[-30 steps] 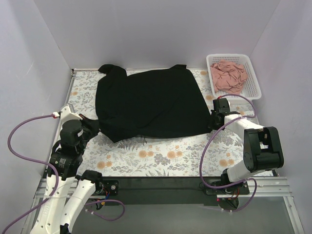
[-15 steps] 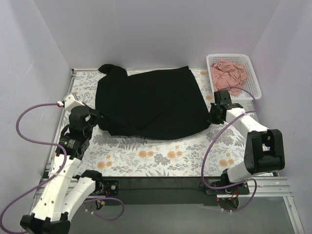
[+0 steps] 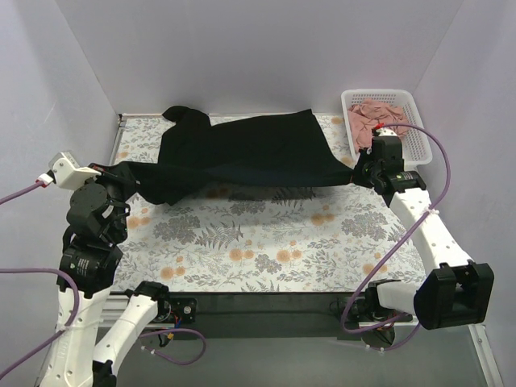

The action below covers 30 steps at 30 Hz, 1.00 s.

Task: Fold and stack the t-shirts
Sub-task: Fold the tshirt

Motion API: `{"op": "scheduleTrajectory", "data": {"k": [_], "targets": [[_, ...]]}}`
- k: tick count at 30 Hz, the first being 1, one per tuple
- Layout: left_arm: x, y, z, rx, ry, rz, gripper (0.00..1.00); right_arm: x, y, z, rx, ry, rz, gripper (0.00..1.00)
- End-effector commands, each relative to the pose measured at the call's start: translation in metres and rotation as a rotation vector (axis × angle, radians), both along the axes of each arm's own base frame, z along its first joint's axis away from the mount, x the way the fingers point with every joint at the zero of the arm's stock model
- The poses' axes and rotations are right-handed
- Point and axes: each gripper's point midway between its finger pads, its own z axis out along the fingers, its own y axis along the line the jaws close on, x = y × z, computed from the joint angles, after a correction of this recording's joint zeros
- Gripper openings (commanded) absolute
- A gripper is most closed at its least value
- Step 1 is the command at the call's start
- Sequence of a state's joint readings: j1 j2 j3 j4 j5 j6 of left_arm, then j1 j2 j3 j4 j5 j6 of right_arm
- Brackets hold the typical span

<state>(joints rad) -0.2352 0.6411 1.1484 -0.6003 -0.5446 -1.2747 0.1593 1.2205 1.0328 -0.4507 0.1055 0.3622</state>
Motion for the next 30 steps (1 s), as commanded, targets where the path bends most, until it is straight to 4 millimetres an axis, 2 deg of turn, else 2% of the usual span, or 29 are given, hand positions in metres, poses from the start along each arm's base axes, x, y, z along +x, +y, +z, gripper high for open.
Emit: {"op": "scheduleTrajectory", "data": {"k": [1, 5, 10, 13, 15, 16, 17, 18, 19, 20, 22, 23, 26, 27, 29, 30], "targets": [[-0.011, 0.014, -0.002, 0.017, 0.021, 0.064, 0.0, -0.001, 0.0, 0.031, -0.004, -0.084, 0.022, 0.01], [-0.016, 0.013, -0.009, 0.04, 0.032, 0.048, 0.0, -0.012, -0.002, 0.03, -0.009, -0.09, 0.025, 0.01], [0.0, 0.005, -0.017, 0.084, 0.04, 0.012, 0.0, -0.002, 0.0, 0.042, -0.005, -0.109, 0.024, 0.01], [0.018, 0.004, -0.024, 0.108, 0.074, 0.027, 0.0, 0.013, 0.001, 0.06, -0.004, -0.136, 0.023, 0.01], [0.021, 0.006, -0.013, 0.108, 0.057, 0.039, 0.0, 0.017, 0.002, 0.074, -0.003, -0.168, 0.023, 0.01], [0.021, 0.007, -0.006, 0.11, 0.043, 0.048, 0.0, 0.022, 0.002, 0.093, 0.001, -0.211, 0.024, 0.01], [0.017, 0.01, 0.017, 0.107, -0.012, 0.06, 0.0, 0.023, 0.002, 0.102, 0.001, -0.231, 0.025, 0.01], [0.016, 0.014, 0.027, 0.126, -0.024, 0.079, 0.0, 0.024, 0.004, 0.114, 0.004, -0.259, 0.035, 0.01], [0.012, 0.017, 0.041, 0.129, -0.054, 0.092, 0.0, 0.025, 0.004, 0.136, 0.0, -0.308, 0.042, 0.01], [0.004, 0.02, 0.067, 0.125, -0.109, 0.103, 0.0, 0.025, 0.005, 0.15, 0.003, -0.34, 0.051, 0.01], [-0.009, 0.026, 0.095, 0.147, -0.162, 0.122, 0.0, 0.018, 0.005, 0.179, 0.004, -0.413, 0.068, 0.01], [-0.025, 0.031, 0.122, 0.138, -0.228, 0.132, 0.0, 0.014, 0.005, 0.201, -0.004, -0.467, 0.081, 0.01], [-0.056, 0.038, 0.161, 0.17, -0.321, 0.14, 0.0, -0.014, 0.0, 0.259, -0.02, -0.622, 0.1, 0.01], [-0.077, 0.043, 0.183, 0.165, -0.389, 0.145, 0.0, -0.03, 0.001, 0.279, -0.016, -0.681, 0.119, 0.01], [-0.102, 0.047, 0.206, 0.187, -0.462, 0.142, 0.0, -0.058, -0.002, 0.312, -0.027, -0.782, 0.14, 0.01], [-0.123, 0.051, 0.226, 0.183, -0.523, 0.147, 0.0, -0.072, -0.002, 0.332, -0.028, -0.838, 0.153, 0.01]]}}
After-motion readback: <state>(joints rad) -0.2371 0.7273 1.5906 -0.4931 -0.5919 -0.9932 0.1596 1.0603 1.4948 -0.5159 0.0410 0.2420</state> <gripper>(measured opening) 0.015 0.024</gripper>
